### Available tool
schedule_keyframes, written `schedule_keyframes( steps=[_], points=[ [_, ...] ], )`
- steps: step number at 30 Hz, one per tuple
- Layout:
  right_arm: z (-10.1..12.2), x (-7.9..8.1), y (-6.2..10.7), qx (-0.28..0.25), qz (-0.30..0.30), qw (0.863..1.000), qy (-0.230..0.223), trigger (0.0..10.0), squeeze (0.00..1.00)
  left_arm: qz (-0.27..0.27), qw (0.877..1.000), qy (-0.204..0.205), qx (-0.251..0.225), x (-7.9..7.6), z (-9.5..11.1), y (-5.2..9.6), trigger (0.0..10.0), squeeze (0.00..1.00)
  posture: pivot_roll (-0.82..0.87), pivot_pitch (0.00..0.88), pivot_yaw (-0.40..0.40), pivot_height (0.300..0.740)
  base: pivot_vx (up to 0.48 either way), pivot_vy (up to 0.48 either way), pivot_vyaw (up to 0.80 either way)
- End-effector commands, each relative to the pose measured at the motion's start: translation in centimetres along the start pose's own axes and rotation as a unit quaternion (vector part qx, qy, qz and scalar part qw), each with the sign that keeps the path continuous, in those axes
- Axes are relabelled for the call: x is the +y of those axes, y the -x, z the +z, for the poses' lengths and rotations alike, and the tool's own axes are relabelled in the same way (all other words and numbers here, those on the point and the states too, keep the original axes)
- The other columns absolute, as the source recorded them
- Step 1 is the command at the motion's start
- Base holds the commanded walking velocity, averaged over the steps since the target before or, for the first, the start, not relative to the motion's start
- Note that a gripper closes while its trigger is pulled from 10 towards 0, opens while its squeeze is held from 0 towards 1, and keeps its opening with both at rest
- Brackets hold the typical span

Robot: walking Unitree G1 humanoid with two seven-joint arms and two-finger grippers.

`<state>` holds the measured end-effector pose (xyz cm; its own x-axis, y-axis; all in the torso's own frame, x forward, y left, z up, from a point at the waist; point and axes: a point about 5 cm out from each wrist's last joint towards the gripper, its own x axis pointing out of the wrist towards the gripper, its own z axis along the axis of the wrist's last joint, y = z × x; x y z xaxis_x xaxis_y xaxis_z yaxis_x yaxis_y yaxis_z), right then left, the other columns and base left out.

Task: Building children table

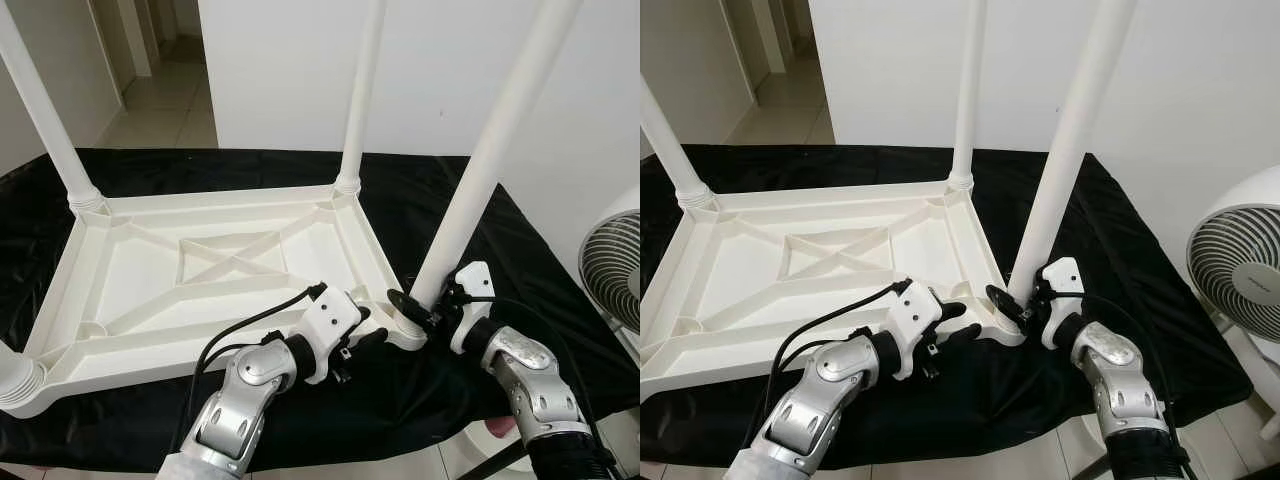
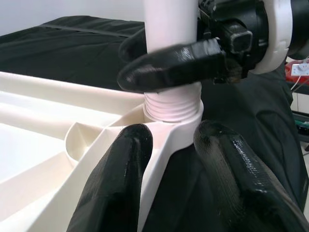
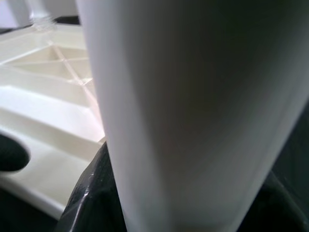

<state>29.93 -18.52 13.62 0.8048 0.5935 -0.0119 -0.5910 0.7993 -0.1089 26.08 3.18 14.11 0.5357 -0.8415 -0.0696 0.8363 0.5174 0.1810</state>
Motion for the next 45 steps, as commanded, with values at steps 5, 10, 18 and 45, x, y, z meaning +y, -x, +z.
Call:
schedule_keyframes(
  steps=[5,10,18,45],
  points=[
    [-1.2,0.9,-0.2,0.017,-0.048,0.998,-0.021,0.0,0.00,0.029,1.000,0.000,0.007,0.1,-0.4,0.2,10.0,0.00,0.01,0.012,-0.027,0.740,0.000,0.000,0.00],
    [-1.1,1.6,-0.1,-0.004,-0.129,0.990,-0.049,0.0,0.00,0.037,0.999,0.002,0.008,0.4,-0.4,0.5,10.0,0.00,0.02,0.020,-0.030,0.740,0.000,0.000,0.00],
    [-0.5,3.6,0.0,-0.026,-0.305,0.949,-0.075,0.0,0.00,0.042,0.999,0.003,0.008,0.6,-0.3,0.7,10.0,0.00,0.01,0.032,-0.032,0.740,0.000,0.000,0.00],
    [1.7,0.3,-0.4,-0.041,-0.196,0.980,0.001,10.0,1.00,0.056,0.998,-0.002,-0.004,1.2,0.3,0.2,10.0,0.00,0.00,0.022,-0.051,0.740,0.000,0.000,0.00]
  ],
)
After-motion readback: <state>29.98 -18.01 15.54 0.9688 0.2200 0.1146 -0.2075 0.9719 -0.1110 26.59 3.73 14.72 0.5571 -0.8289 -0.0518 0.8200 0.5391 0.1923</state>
